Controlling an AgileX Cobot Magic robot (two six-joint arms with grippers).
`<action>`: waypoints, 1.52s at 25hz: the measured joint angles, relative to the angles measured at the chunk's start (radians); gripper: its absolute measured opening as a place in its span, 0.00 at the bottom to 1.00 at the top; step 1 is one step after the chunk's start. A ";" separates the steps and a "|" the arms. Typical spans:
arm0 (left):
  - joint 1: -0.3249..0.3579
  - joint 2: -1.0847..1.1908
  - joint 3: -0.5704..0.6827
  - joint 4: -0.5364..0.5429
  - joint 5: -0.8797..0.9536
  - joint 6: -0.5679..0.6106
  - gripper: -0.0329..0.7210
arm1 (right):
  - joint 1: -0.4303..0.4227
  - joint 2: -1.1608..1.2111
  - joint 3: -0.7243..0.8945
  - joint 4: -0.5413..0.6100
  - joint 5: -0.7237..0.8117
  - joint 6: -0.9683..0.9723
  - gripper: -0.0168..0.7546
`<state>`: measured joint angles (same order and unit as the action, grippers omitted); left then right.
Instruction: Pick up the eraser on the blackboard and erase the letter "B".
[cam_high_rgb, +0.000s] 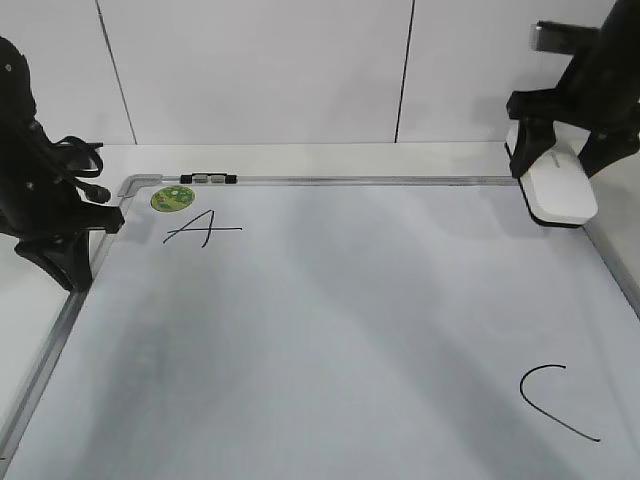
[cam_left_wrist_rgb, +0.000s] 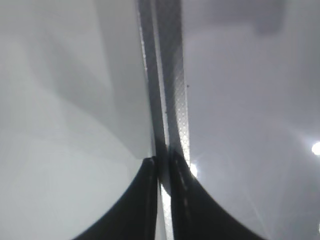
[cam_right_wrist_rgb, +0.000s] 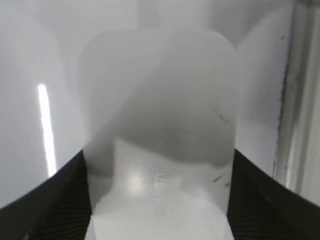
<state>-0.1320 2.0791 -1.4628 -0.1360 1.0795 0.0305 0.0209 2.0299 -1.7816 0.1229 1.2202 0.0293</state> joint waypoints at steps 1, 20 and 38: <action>0.000 0.000 0.000 0.000 0.000 0.000 0.08 | 0.000 -0.029 0.008 0.002 0.000 -0.007 0.75; 0.000 0.000 0.000 0.000 0.000 0.000 0.08 | -0.019 -0.091 0.301 -0.137 0.002 -0.018 0.75; 0.000 0.000 0.000 0.000 0.000 0.000 0.08 | -0.098 -0.048 0.303 -0.009 -0.011 -0.120 0.75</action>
<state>-0.1320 2.0791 -1.4628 -0.1360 1.0795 0.0305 -0.0775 1.9821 -1.4783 0.1140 1.2092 -0.0904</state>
